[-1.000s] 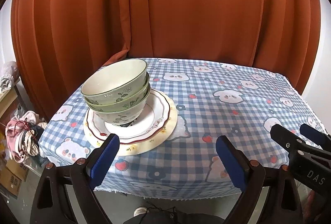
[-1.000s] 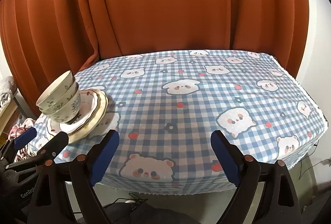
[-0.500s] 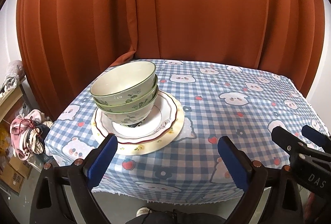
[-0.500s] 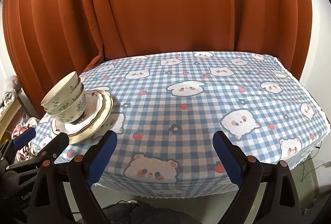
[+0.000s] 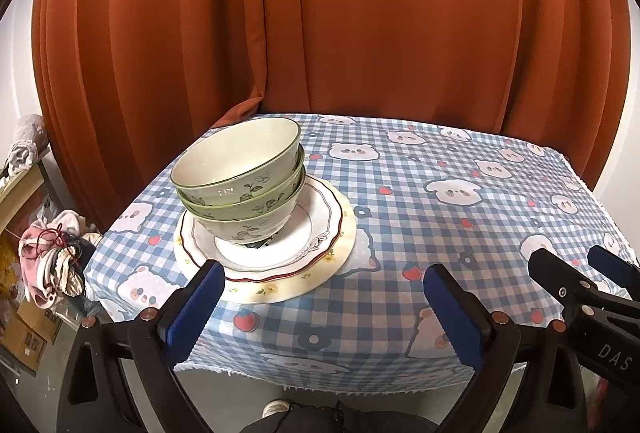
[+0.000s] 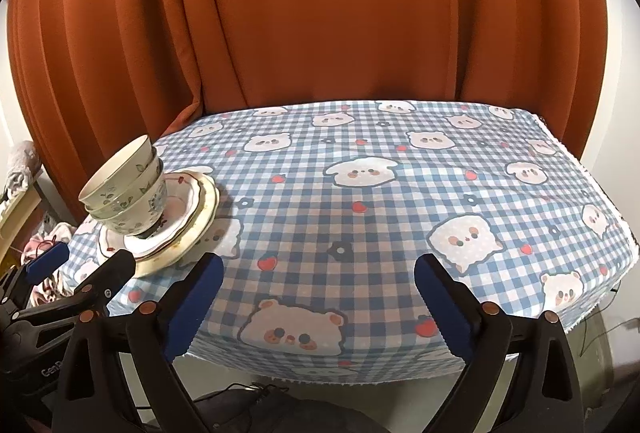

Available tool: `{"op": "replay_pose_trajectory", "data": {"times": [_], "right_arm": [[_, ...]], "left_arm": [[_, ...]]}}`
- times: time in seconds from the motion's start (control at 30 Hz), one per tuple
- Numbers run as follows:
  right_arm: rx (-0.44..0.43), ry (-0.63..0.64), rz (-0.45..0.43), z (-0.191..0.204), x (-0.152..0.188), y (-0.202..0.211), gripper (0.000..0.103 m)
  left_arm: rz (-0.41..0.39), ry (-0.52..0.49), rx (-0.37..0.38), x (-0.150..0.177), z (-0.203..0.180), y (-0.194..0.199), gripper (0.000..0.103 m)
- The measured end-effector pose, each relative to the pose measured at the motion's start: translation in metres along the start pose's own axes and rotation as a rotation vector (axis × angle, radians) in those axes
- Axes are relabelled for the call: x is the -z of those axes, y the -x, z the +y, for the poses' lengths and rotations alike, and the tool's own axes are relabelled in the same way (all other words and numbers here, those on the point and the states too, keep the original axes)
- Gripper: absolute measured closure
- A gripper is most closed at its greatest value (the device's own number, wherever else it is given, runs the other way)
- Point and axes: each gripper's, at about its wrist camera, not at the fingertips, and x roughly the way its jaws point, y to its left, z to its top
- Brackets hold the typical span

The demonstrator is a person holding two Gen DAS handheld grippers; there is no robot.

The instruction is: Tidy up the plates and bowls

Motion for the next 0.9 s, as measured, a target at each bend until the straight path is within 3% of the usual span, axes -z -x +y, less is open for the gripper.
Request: {"op": "replay_pose_trajectory", "data": {"times": [0.9], "right_arm": [[0.008,-0.017,0.003,-0.0082,-0.0011,-0.0028,0.004]], "left_arm": [[-0.002,-0.006,0.013,-0.0025,-0.0054,-0.003,0.001]]}}
